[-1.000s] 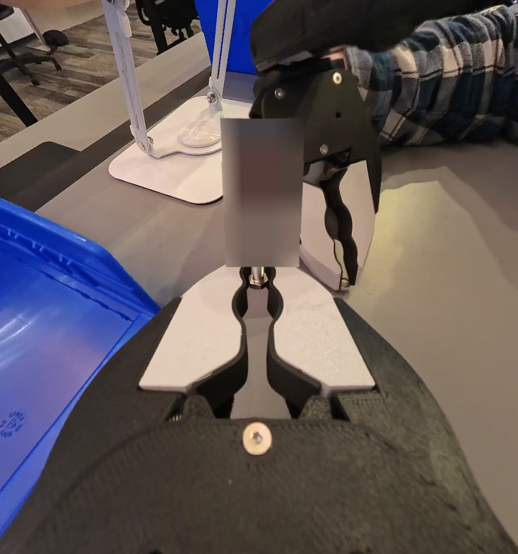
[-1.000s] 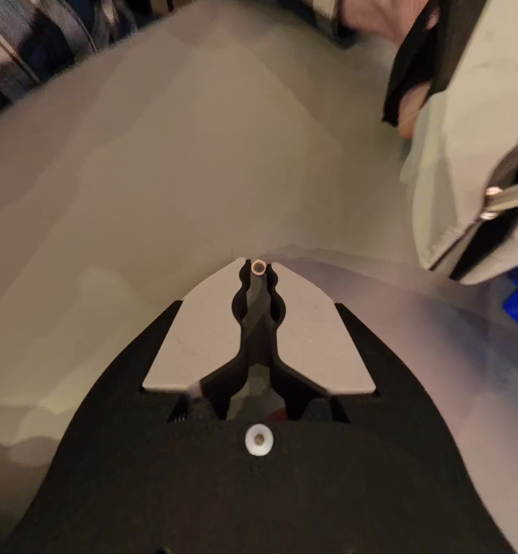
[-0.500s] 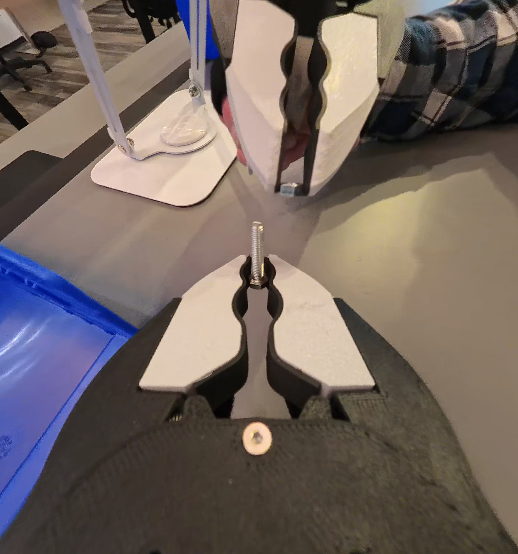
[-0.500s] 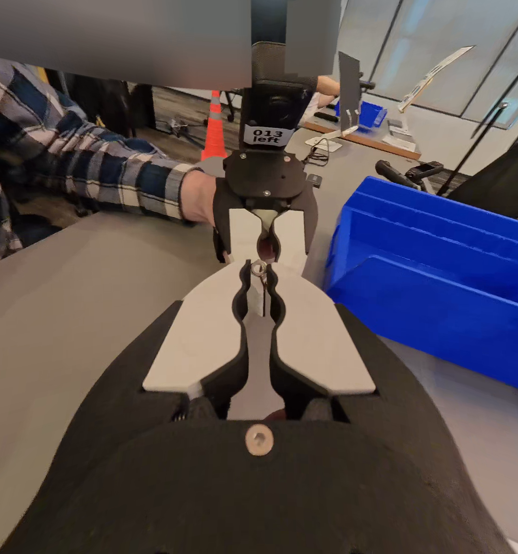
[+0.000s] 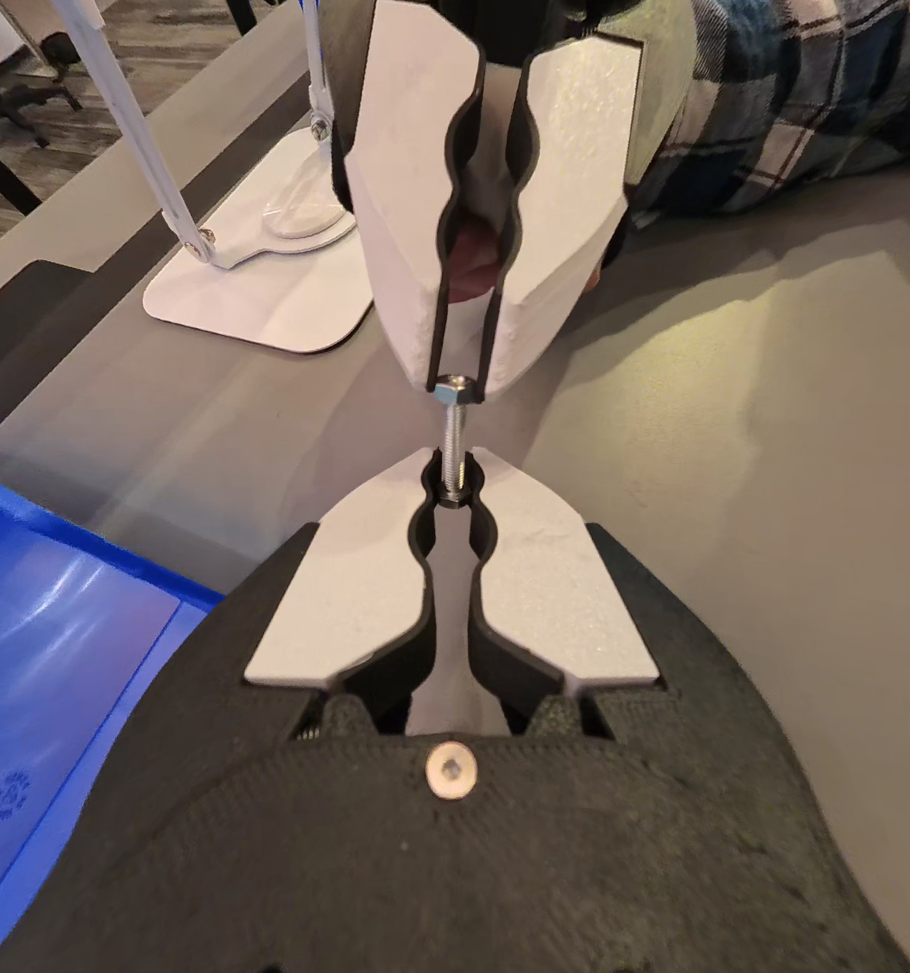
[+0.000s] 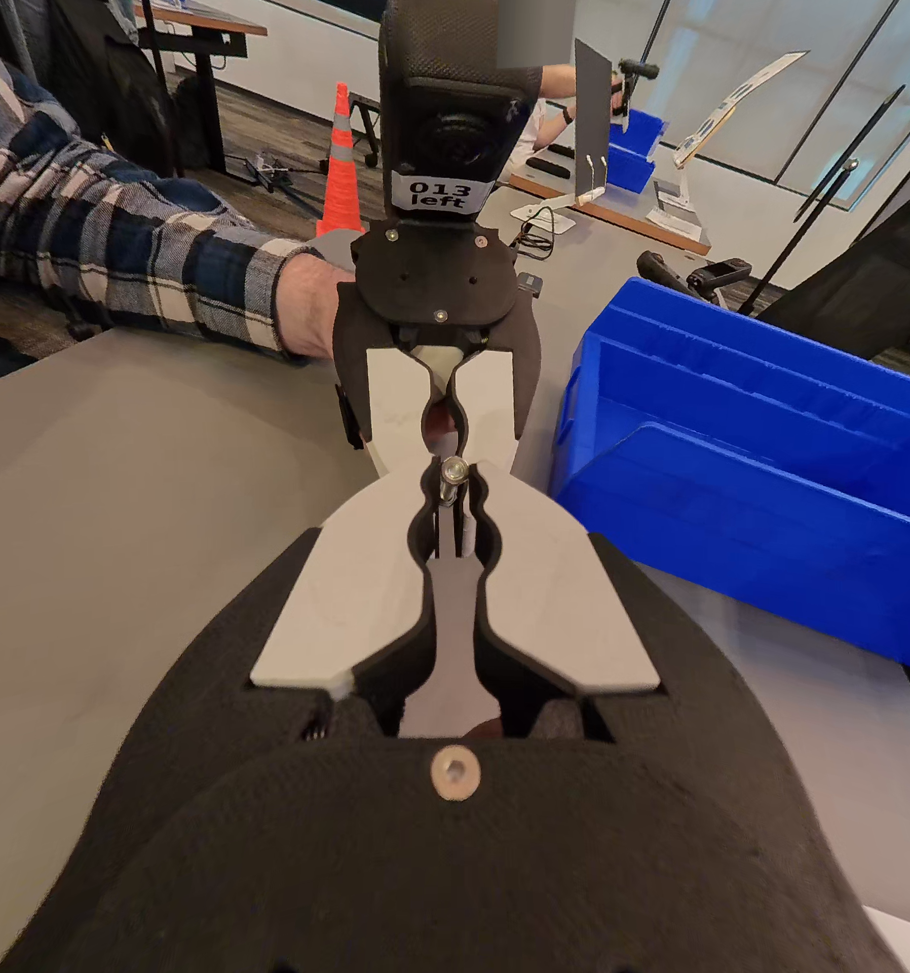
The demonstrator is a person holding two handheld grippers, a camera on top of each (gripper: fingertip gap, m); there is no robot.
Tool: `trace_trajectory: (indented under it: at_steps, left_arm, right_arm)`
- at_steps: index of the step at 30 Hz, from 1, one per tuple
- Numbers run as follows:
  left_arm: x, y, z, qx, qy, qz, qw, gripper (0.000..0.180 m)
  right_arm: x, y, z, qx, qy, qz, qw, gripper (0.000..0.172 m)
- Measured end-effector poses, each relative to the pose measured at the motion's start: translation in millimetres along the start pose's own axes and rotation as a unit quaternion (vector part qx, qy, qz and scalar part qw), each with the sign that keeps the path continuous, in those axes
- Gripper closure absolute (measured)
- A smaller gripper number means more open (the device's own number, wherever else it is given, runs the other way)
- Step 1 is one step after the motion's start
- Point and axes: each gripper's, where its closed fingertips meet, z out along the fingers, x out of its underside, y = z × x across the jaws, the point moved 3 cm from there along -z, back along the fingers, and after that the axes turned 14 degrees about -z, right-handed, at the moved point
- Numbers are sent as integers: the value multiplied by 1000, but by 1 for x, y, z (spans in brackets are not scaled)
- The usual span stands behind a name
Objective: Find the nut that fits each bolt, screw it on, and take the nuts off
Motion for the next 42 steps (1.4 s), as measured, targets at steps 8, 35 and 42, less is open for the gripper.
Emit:
trace_trajectory:
  at_steps: [8,35,42]
  left_arm:
    - [1,5,1,-27,7,6,1000,173]
    - [4,25,2,-152,32,53,986,173]
    - [5,25,4,-155,36,54,986,173]
  right_arm:
    - [3,-1,2,6,24,-3,1000,162]
    - [13,-8,7,125,71,122,982,162]
    - [14,-6,8,142,77,134,978,162]
